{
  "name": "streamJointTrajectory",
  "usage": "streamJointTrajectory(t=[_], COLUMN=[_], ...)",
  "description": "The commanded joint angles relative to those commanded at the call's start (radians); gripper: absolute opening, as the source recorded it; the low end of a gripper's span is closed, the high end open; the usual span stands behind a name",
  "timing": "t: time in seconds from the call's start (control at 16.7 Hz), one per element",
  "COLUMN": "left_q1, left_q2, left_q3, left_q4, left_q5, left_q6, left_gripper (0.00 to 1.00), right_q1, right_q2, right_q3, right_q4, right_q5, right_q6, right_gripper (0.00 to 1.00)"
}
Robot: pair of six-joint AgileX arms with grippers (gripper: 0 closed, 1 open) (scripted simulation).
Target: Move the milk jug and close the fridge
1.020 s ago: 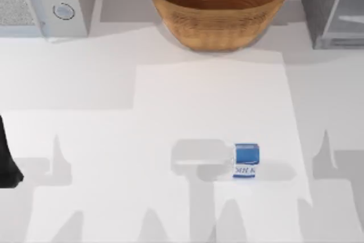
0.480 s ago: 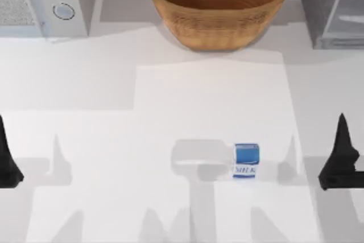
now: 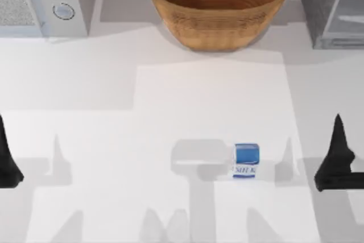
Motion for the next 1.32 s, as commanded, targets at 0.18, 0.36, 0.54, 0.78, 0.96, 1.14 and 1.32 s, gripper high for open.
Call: streamJointTrajectory(t=[0.18, 0.36, 0.54, 0.78, 0.96, 1.14, 1.32], left_q1=[0.000, 0.000, 0.000, 0.000, 0.000, 0.000, 0.000], left_q2=[0.000, 0.000, 0.000, 0.000, 0.000, 0.000, 0.000], left_q3=[0.000, 0.000, 0.000, 0.000, 0.000, 0.000, 0.000], left_q4=[0.000, 0.000, 0.000, 0.000, 0.000, 0.000, 0.000], left_q5=[0.000, 0.000, 0.000, 0.000, 0.000, 0.000, 0.000], left_q6=[0.000, 0.000, 0.000, 0.000, 0.000, 0.000, 0.000], left_gripper=[1.00, 1.00, 1.00, 1.00, 1.00, 1.00, 1.00], right_q1=[0.029, 0.077, 0.135, 0.207, 0.249, 0.275, 0.283], right_q2=[0.097, 0.290, 0.562, 0.951, 1.185, 1.328, 1.373], right_q3=[0.033, 0.088, 0.158, 0.258, 0.326, 0.372, 0.388], right_q4=[0.063, 0.167, 0.294, 0.467, 0.577, 0.651, 0.677], right_q5=[0.035, 0.089, 0.149, 0.222, 0.263, 0.289, 0.297], right_q6=[0.025, 0.067, 0.119, 0.194, 0.243, 0.277, 0.288], right_gripper=[1.00, 1.00, 1.00, 1.00, 1.00, 1.00, 1.00])
